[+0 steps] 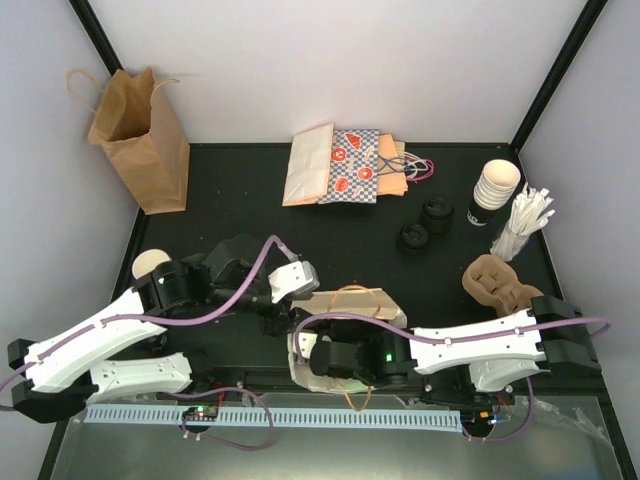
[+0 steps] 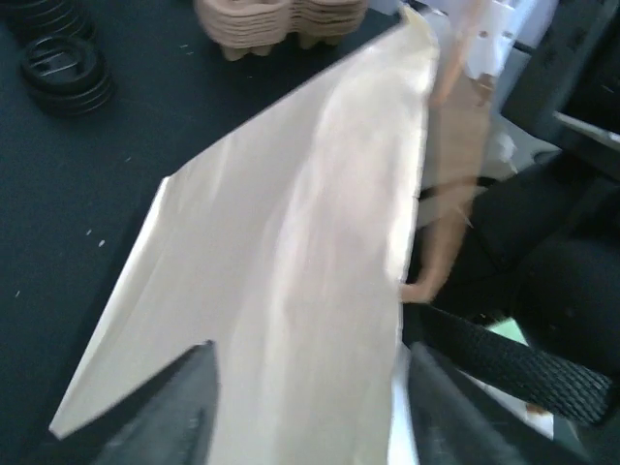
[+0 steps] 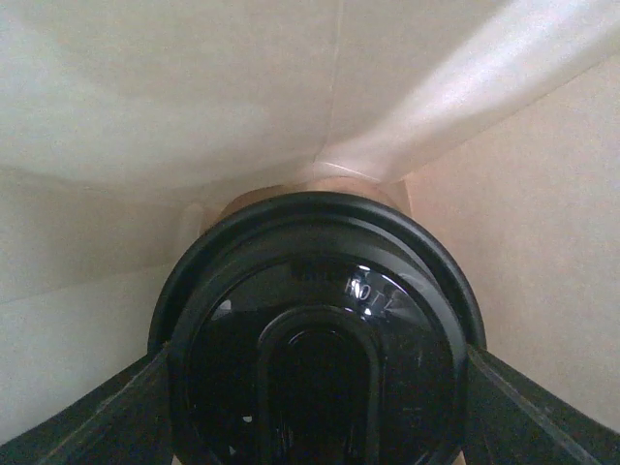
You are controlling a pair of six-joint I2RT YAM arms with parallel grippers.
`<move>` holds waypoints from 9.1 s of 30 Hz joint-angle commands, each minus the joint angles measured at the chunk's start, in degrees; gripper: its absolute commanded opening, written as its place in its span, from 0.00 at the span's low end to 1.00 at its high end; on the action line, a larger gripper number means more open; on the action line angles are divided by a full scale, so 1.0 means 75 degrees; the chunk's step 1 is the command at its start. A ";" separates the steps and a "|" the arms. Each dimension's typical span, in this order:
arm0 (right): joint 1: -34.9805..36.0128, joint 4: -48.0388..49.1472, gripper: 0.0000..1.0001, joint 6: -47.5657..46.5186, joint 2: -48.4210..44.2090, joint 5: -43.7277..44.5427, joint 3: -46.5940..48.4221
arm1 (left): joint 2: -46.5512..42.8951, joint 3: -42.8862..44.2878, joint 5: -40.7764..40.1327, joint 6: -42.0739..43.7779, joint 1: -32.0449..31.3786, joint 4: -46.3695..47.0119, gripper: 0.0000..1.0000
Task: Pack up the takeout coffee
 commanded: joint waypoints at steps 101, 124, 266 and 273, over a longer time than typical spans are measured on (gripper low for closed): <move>0.0328 0.0152 0.35 -0.0271 0.2061 0.0971 -0.0242 | 0.5701 -0.2195 0.3581 -0.2446 0.3853 0.3192 0.22; 0.0165 -0.1314 0.35 0.0793 0.2892 0.1241 0.0314 | 0.5278 -0.2438 0.3546 -0.2981 0.3789 0.3231 0.17; -0.5832 -0.2500 0.89 0.1304 0.1870 -0.3603 0.2689 | 0.2198 -0.2576 0.2458 -0.3859 0.4271 0.3335 0.67; -0.5826 -0.2686 1.00 0.1296 0.1685 -0.3776 0.3113 | 0.2054 -0.2598 0.2399 -0.3857 0.4265 0.3221 0.67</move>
